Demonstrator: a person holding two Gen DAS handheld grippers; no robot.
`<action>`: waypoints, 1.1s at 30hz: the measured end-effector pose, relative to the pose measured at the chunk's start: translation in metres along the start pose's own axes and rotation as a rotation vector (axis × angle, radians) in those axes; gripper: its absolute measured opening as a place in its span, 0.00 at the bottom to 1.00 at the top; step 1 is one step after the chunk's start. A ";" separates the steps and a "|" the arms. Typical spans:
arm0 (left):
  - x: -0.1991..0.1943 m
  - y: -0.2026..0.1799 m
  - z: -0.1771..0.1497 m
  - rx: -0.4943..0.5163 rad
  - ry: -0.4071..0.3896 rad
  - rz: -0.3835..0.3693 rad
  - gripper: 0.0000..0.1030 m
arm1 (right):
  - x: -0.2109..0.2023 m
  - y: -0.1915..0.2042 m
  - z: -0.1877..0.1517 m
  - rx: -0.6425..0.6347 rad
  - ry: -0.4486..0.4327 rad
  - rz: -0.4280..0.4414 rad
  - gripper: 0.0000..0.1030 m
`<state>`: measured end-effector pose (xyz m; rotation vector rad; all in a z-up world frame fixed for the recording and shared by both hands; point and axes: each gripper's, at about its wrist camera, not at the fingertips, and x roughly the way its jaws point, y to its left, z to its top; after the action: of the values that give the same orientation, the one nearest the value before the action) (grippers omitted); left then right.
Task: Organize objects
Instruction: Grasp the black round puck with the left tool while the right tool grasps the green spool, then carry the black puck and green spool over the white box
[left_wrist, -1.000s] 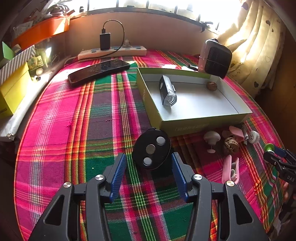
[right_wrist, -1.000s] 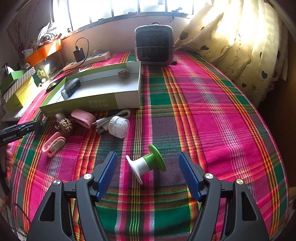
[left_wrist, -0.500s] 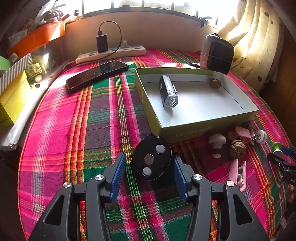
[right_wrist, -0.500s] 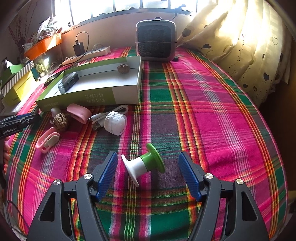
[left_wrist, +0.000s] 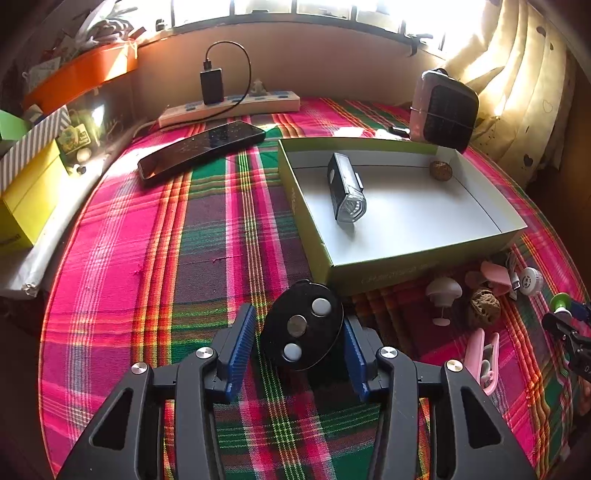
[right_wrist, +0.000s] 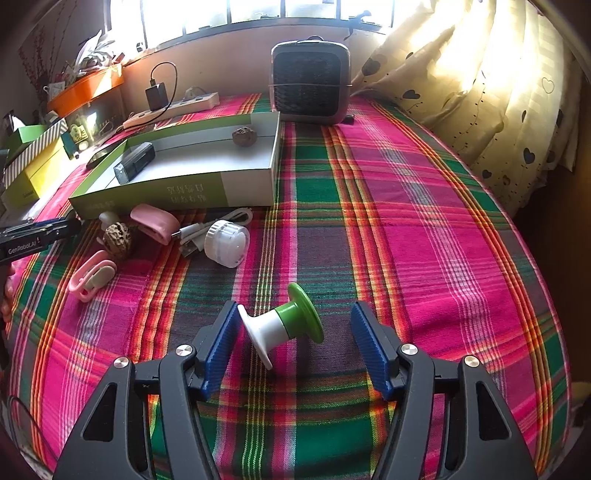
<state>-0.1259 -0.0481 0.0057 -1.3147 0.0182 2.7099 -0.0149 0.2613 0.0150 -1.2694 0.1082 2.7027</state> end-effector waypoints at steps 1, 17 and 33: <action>0.000 0.000 0.000 -0.002 0.000 0.001 0.39 | 0.000 0.000 0.000 0.000 0.000 0.001 0.57; 0.000 0.001 0.001 -0.010 0.001 0.009 0.32 | -0.002 0.000 0.001 -0.007 -0.010 0.009 0.32; -0.001 0.001 0.000 -0.008 -0.002 0.009 0.32 | -0.001 0.001 0.000 -0.003 -0.010 0.009 0.32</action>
<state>-0.1254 -0.0495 0.0059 -1.3175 0.0130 2.7210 -0.0145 0.2606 0.0163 -1.2598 0.1084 2.7172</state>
